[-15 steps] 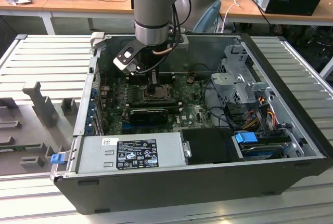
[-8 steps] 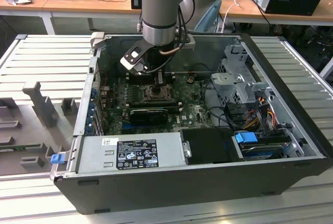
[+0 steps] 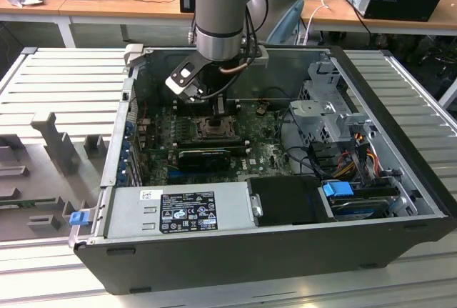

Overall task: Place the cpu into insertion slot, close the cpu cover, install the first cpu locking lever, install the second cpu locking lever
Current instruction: 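Install the first cpu locking lever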

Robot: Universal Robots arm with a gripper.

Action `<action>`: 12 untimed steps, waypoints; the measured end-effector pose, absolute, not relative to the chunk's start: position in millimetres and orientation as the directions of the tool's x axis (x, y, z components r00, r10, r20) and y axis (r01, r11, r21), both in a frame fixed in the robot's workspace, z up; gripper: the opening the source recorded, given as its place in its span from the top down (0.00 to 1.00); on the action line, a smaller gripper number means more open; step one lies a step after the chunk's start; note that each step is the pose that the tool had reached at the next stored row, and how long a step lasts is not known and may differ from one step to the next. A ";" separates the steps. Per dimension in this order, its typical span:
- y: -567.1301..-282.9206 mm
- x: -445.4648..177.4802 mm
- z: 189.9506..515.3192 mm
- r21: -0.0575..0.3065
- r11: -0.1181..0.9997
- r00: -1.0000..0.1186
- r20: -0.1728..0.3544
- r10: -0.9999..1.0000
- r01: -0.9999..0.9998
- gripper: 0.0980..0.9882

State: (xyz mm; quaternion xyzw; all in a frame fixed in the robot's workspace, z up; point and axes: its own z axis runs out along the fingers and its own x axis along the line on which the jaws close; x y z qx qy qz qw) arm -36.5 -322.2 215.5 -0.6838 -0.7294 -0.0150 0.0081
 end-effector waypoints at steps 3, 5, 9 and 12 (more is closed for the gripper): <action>-322.2 -36.5 217.3 0.011 0.064 -0.065 0.032 0.997 0.998 0.99; -322.1 -36.5 219.3 0.011 0.064 -0.065 0.032 0.997 0.998 0.99; -322.1 -36.5 225.2 0.011 0.064 -0.065 0.032 0.997 0.998 0.99; -322.2 -36.5 234.6 0.011 0.064 -0.065 0.031 0.997 0.998 0.99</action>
